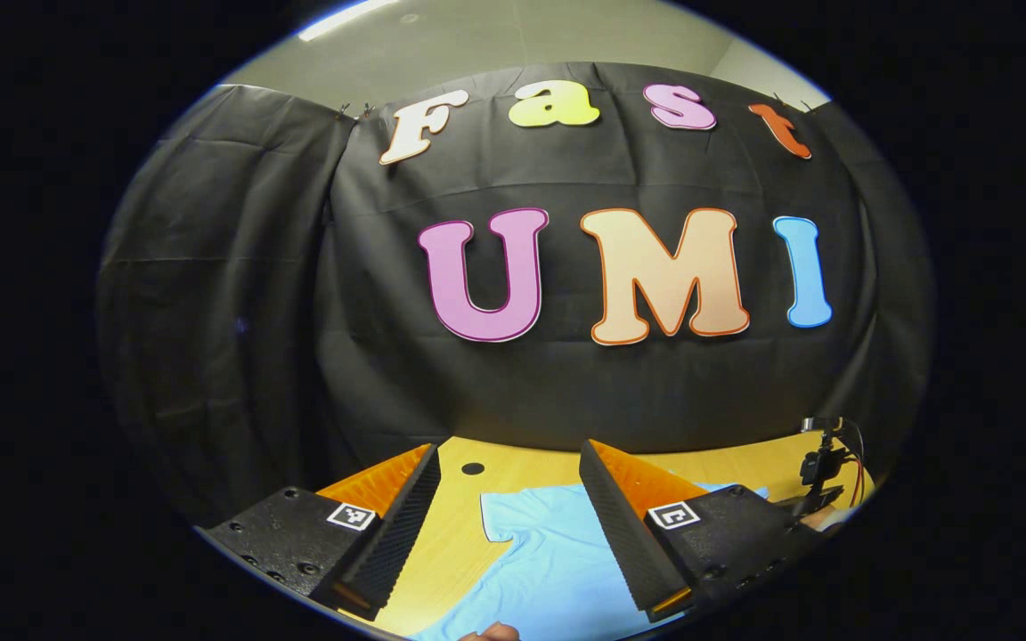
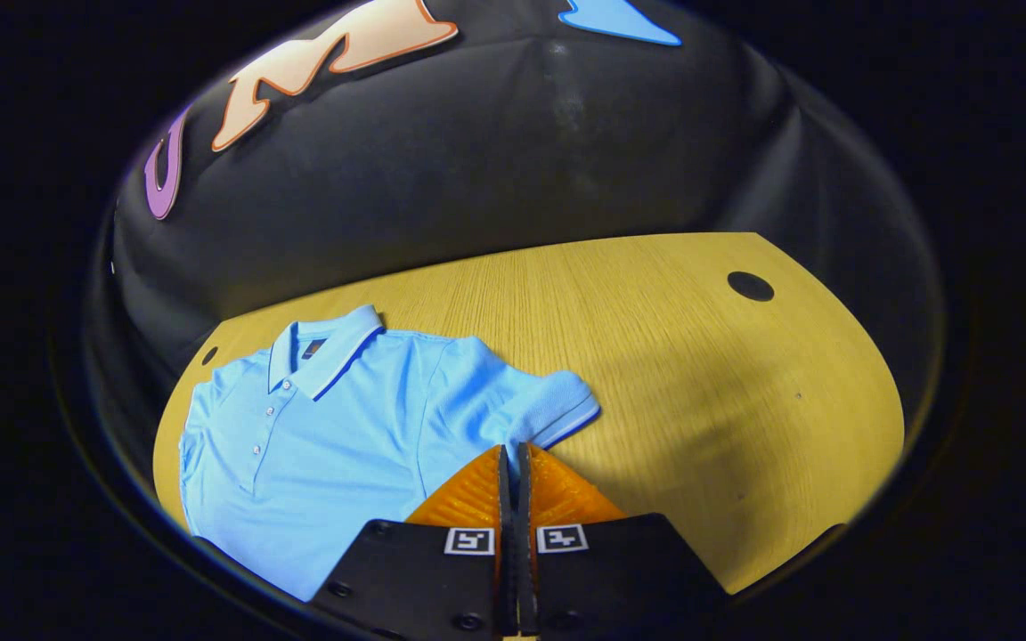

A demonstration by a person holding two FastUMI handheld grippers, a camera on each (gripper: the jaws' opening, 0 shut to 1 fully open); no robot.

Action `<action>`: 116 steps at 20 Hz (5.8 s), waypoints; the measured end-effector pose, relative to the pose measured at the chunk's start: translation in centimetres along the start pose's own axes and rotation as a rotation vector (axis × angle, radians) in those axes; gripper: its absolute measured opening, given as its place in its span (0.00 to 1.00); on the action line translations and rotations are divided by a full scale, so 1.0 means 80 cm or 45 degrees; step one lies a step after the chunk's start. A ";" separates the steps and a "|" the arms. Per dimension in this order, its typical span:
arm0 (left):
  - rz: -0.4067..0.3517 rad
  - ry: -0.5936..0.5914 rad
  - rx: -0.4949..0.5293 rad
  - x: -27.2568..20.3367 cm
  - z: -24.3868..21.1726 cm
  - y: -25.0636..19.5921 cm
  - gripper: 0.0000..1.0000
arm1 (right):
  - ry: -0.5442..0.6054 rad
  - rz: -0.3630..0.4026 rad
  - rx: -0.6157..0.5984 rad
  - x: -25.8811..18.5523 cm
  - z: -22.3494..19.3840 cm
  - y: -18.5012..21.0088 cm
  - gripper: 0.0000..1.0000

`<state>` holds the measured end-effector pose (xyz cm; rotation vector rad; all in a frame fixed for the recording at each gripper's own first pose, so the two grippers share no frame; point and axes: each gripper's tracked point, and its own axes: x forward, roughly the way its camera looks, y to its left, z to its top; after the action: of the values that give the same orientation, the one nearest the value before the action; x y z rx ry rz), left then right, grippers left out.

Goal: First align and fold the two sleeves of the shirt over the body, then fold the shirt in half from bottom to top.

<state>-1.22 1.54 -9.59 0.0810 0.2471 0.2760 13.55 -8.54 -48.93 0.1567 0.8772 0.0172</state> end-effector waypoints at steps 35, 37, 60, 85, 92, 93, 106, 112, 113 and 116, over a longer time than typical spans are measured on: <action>-0.291 0.193 -0.101 0.158 -0.104 0.058 0.95 | -0.296 0.088 -0.047 -0.153 0.064 0.188 0.98; -0.296 0.243 -0.125 0.178 -0.129 0.054 0.95 | -0.305 0.050 -0.054 -0.177 0.059 0.168 0.98; -0.095 0.809 -0.190 0.326 -0.388 0.044 0.95 | -0.179 -0.191 -0.099 -0.262 -0.022 0.085 0.94; -0.302 0.765 -0.108 0.281 -0.320 -0.112 0.00 | -0.199 -0.132 -0.031 -0.295 -0.024 0.016 0.98; -0.363 0.775 -0.039 0.250 -0.333 -0.177 0.00 | -0.197 -0.075 -0.019 -0.288 -0.015 -0.013 0.98; -0.363 0.780 -0.045 0.247 -0.336 -0.181 0.00 | -0.196 -0.064 -0.016 -0.286 -0.015 -0.015 0.98; -0.379 0.583 -0.094 0.112 -0.251 -0.096 0.96 | -0.238 0.197 -0.134 -0.290 -0.025 0.050 0.98; -0.448 0.542 -0.001 0.015 -0.256 -0.026 0.96 | -0.252 0.161 -0.092 -0.344 -0.077 0.071 0.98; -0.450 0.538 0.019 -0.001 -0.260 -0.013 0.96 | -0.251 0.152 -0.087 -0.355 -0.092 0.073 0.98; -0.463 0.559 0.035 -0.048 -0.282 0.018 0.96 | -0.220 0.127 -0.116 -0.384 -0.138 0.076 0.98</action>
<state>-10.84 2.85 -30.40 0.0002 0.6929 -0.0762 -14.29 -3.50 -31.52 0.1149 0.6939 0.1343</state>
